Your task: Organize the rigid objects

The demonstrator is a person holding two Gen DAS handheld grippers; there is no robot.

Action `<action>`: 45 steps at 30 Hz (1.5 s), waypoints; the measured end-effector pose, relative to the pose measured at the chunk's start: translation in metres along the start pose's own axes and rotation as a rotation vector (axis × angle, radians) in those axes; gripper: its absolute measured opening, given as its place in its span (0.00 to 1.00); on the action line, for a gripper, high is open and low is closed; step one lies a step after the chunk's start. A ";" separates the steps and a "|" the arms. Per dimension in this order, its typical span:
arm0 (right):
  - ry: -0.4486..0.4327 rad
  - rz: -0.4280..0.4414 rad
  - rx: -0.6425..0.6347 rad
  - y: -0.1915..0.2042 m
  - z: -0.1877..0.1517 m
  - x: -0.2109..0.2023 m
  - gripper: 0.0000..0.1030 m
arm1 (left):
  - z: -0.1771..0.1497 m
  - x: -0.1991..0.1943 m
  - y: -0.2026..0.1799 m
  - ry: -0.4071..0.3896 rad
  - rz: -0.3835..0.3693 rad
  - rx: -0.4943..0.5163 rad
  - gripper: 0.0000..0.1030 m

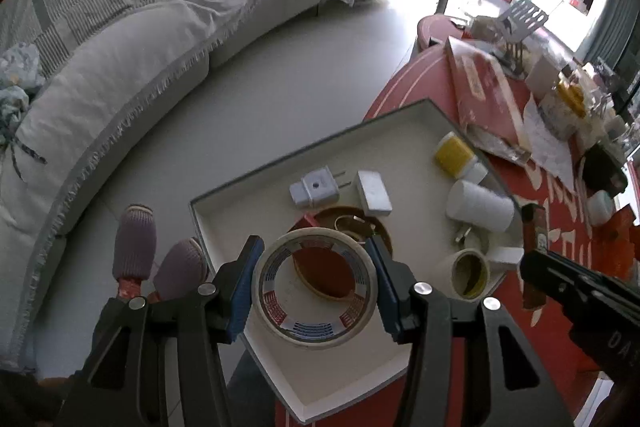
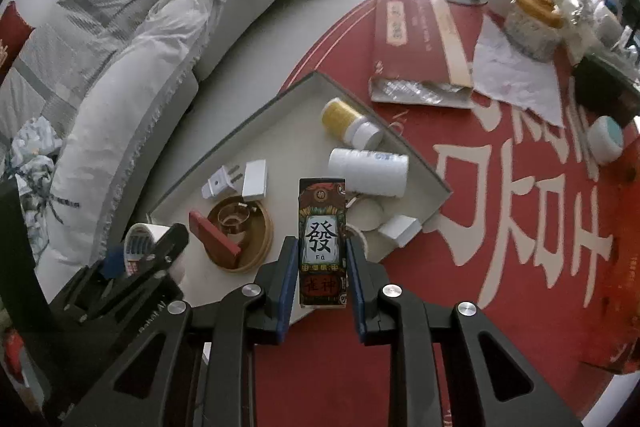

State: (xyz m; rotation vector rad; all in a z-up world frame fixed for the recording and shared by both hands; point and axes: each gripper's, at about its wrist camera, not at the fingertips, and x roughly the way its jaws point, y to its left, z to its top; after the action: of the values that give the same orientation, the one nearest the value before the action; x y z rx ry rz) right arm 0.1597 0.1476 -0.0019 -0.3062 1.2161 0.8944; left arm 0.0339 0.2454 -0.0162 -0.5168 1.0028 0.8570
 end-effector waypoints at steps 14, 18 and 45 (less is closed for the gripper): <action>0.054 -0.003 -0.026 0.009 0.008 0.034 0.24 | 0.003 0.024 -0.001 0.045 0.021 0.012 0.54; 0.059 -0.003 -0.026 0.011 0.010 0.040 0.24 | 0.002 0.029 0.000 0.051 0.025 0.008 0.54; -0.046 -0.006 -0.017 0.004 -0.001 -0.009 0.99 | -0.015 -0.040 0.021 -0.113 -0.041 0.010 1.00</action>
State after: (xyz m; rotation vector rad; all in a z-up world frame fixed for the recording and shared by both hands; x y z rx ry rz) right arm 0.1555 0.1458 0.0070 -0.3011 1.1648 0.9022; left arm -0.0018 0.2317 0.0122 -0.4737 0.8899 0.8351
